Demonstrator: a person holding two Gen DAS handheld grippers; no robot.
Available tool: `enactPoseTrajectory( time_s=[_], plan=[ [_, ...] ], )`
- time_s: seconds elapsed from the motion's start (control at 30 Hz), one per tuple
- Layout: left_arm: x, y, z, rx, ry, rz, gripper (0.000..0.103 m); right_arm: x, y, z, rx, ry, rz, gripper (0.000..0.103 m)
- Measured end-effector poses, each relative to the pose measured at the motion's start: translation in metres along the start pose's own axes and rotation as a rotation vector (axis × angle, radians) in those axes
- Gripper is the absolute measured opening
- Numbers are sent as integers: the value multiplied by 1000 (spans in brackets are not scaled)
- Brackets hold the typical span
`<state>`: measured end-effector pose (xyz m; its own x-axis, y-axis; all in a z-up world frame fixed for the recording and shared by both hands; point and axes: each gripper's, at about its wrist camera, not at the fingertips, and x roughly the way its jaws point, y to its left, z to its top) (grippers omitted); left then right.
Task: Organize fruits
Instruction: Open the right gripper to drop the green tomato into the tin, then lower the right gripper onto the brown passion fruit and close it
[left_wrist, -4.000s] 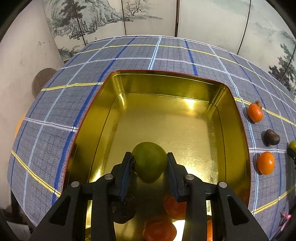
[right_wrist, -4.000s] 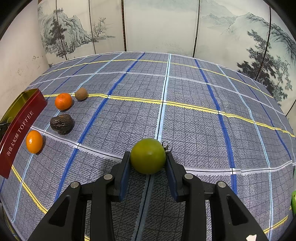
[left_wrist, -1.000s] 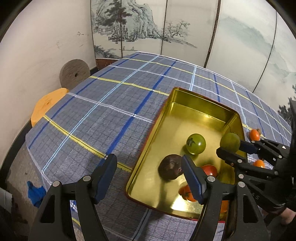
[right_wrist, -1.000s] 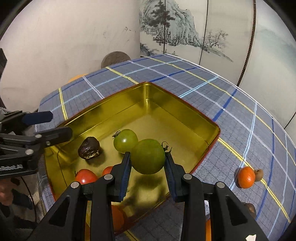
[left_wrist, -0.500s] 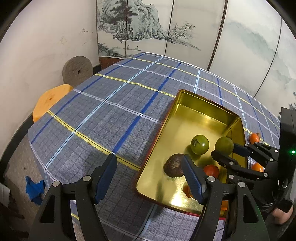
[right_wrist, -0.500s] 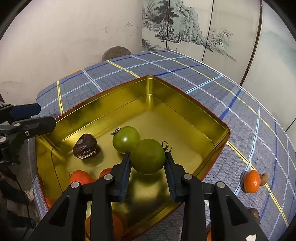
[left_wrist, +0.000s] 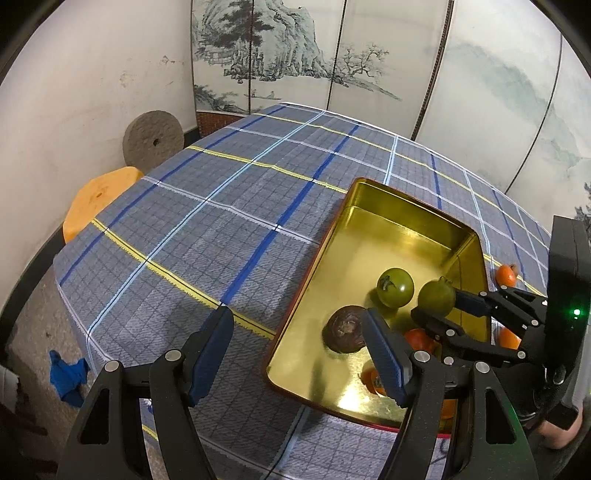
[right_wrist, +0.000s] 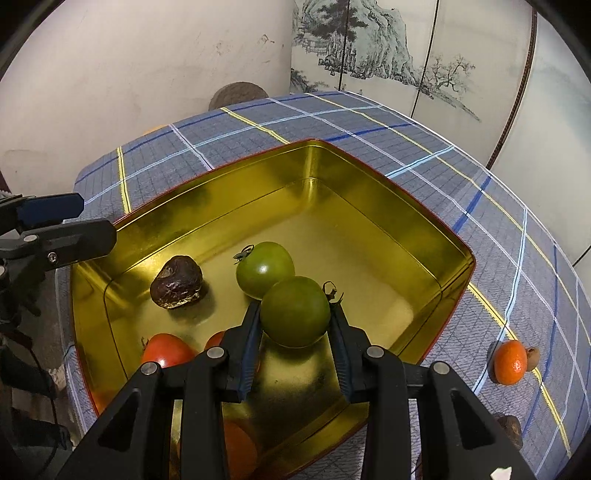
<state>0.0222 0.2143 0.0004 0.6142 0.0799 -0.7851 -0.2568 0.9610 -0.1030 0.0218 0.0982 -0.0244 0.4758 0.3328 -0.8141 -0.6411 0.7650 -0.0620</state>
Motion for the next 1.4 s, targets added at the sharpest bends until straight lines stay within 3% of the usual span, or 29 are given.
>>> enactPoseTrajectory(
  time_s=[0.1, 0.3, 0.5, 0.6, 0.77, 0.93, 1.4],
  plan=[
    [-1, -5, 1, 6, -3, -4, 72, -6, -2, -1, 9, -20, 0, 45],
    [-8, -20, 5, 34, -21, -26, 72, -37, -18, -4, 55, -88, 0, 46],
    [-7, -49, 4, 93, -20, -70, 72, -82, -70, -27, 171, -151, -91, 47],
    [-7, -65, 2, 126, -16, -96, 72, -95, -106, -47, 239, -136, -166, 48],
    [-7, -96, -2, 186, -3, -136, 72, -97, -147, -77, 321, -91, -226, 48],
    [-5, -119, -7, 234, 10, -161, 72, -87, -158, -99, 352, -55, -217, 48],
    [3, -167, -14, 323, 40, -187, 72, -50, -163, -105, 368, -33, -173, 49]
  ],
)
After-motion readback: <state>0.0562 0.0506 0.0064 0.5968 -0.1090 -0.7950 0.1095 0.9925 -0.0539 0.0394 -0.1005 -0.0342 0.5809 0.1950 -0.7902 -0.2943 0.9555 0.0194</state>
